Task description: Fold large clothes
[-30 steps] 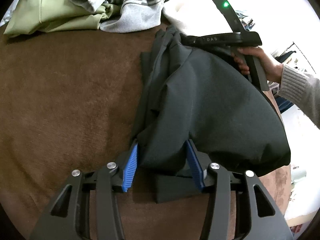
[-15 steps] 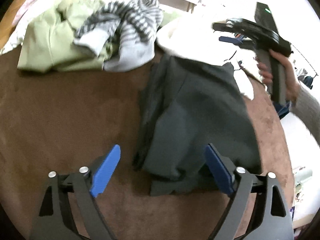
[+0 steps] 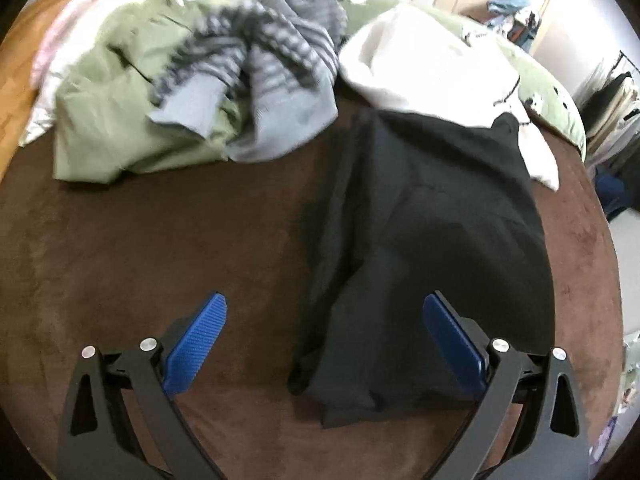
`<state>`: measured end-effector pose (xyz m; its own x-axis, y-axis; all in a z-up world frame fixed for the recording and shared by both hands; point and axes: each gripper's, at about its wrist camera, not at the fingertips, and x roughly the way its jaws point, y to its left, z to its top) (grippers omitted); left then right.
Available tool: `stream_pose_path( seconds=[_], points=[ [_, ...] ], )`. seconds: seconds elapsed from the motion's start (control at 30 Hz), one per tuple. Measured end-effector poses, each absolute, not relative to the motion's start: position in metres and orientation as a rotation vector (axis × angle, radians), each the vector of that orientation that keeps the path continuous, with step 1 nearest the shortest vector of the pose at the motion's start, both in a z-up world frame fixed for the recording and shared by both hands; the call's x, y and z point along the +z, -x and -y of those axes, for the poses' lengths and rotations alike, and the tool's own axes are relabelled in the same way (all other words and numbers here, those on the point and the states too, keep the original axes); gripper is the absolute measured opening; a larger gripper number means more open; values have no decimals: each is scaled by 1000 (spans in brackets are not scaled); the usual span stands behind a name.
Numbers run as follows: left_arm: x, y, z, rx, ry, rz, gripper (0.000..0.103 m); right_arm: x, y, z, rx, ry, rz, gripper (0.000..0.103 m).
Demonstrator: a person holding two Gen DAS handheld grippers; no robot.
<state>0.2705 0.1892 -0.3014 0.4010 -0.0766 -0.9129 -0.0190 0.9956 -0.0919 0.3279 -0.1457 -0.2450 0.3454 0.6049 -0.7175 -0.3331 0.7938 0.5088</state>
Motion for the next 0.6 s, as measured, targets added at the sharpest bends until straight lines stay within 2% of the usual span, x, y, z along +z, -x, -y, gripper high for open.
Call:
stream_pose_path(
  seconds=[0.3, 0.6],
  points=[
    [-349, -303, -193, -218, 211, -1202, 96, -359, -309, 196, 527, -711, -1187, 97],
    [-397, -323, -206, -397, 279, -1277, 96, -407, -327, 202, 551, -945, -1160, 97]
  ],
)
